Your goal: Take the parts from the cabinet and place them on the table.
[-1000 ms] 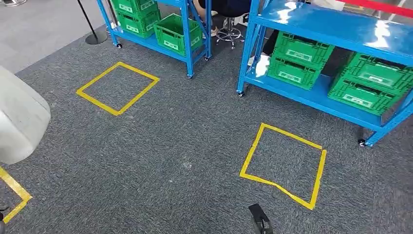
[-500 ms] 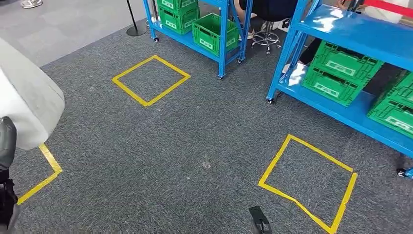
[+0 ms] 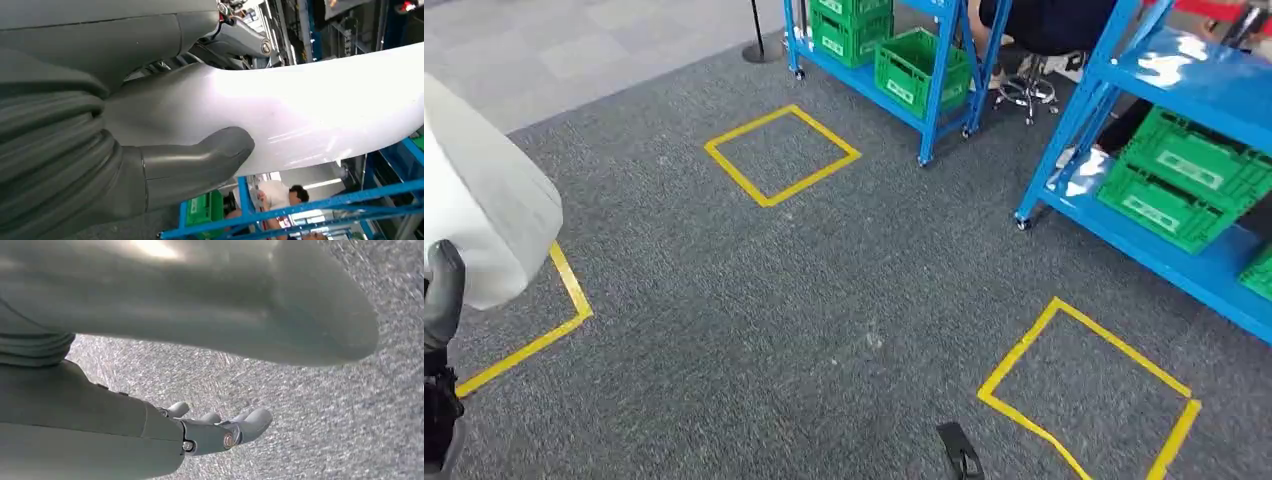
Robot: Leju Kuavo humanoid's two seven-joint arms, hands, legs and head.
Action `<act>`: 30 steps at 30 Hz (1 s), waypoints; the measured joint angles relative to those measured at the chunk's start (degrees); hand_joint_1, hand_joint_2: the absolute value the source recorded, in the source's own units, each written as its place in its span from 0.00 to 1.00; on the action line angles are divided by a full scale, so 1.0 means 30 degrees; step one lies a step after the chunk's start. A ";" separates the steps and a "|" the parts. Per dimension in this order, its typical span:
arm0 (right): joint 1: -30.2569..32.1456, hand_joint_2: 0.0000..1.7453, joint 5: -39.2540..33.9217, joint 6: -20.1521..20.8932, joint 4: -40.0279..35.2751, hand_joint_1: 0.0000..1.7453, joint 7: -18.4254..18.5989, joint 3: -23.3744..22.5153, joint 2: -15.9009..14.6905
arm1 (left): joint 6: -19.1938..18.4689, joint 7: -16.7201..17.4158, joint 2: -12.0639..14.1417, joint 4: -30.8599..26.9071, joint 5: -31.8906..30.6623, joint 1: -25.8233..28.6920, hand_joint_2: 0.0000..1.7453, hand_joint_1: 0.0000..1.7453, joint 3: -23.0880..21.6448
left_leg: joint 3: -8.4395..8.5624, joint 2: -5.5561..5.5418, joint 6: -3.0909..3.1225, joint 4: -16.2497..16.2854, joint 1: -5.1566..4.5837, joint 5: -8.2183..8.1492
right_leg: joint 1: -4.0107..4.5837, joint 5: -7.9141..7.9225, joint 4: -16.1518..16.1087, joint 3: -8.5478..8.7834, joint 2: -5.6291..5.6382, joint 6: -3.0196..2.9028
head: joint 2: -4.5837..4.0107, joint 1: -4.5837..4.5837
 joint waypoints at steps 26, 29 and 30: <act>0.0185 0.00 0.0452 0.0342 0.0000 0.00 -0.0029 -0.0007 -0.0058 | 0.0488 -0.0066 0.0110 -0.0066 -0.0132 0.0460 1.00 1.00 -0.0051 | -0.1236 -0.0655 -0.0568 0.2142 0.0375 -0.0207 | -0.0114 0.0272 -0.0222 -0.0035 0.0756 -0.0376 | 0.0000 -0.0102; 0.0172 0.00 0.0452 0.0342 0.0000 0.00 0.0022 -0.0007 -0.0058 | 0.0510 -0.0073 0.0080 -0.0095 -0.0146 0.0411 1.00 1.00 -0.0066 | -0.0006 0.0284 -0.0158 -0.0107 0.0160 0.0233 | 0.0051 0.0053 -0.0138 0.0083 0.0286 -0.0052 | 0.0000 -0.0045; 0.0144 0.00 0.0459 0.0350 0.0000 0.00 -0.0029 -0.0007 -0.0058 | 0.0510 -0.0058 0.0102 -0.0087 -0.0161 0.0404 1.00 1.00 -0.0066 | -0.0066 0.0096 -0.0080 -0.0085 0.0127 0.0217 | 0.0041 0.0033 -0.0152 0.0120 0.0107 0.0017 | 0.0000 -0.0037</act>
